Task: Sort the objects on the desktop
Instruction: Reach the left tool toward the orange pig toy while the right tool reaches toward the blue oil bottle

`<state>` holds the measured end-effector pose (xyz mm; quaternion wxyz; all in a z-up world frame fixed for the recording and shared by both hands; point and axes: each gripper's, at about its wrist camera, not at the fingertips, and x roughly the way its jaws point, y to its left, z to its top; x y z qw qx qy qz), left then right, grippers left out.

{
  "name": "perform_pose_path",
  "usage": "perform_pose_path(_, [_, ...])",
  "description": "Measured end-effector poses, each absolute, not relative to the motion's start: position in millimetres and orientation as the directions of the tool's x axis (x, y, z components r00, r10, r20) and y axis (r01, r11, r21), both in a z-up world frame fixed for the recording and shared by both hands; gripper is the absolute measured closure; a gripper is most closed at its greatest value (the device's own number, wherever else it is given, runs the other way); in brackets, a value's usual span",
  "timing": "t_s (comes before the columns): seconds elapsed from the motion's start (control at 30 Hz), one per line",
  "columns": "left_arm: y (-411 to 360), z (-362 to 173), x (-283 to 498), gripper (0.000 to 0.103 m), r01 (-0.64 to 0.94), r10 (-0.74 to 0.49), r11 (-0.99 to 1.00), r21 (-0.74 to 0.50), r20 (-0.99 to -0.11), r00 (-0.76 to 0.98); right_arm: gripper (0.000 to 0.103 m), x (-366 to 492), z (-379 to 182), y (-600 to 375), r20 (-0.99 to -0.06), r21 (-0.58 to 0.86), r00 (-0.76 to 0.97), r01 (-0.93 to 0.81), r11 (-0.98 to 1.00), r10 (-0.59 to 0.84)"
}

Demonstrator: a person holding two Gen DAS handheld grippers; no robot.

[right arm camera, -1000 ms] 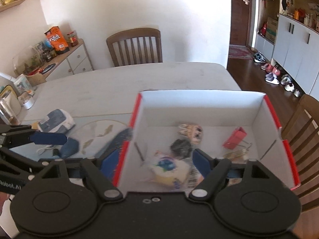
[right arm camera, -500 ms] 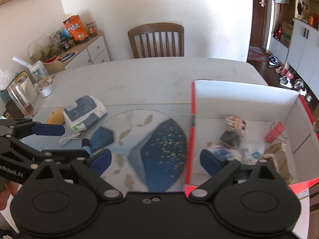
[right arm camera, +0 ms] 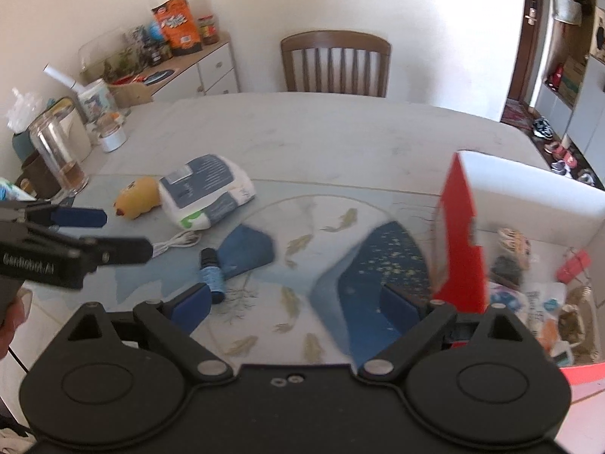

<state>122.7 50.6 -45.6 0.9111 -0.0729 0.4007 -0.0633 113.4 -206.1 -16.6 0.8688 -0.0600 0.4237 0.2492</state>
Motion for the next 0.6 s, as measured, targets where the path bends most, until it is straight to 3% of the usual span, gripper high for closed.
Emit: perform_pose_path(0.6, [132.2,-78.7,152.7,0.000,0.022,-0.042,0.999,-0.036,-0.759,0.650,0.014,127.0,-55.7,-131.4,-0.822,0.104,0.428,-0.535,0.838,0.375])
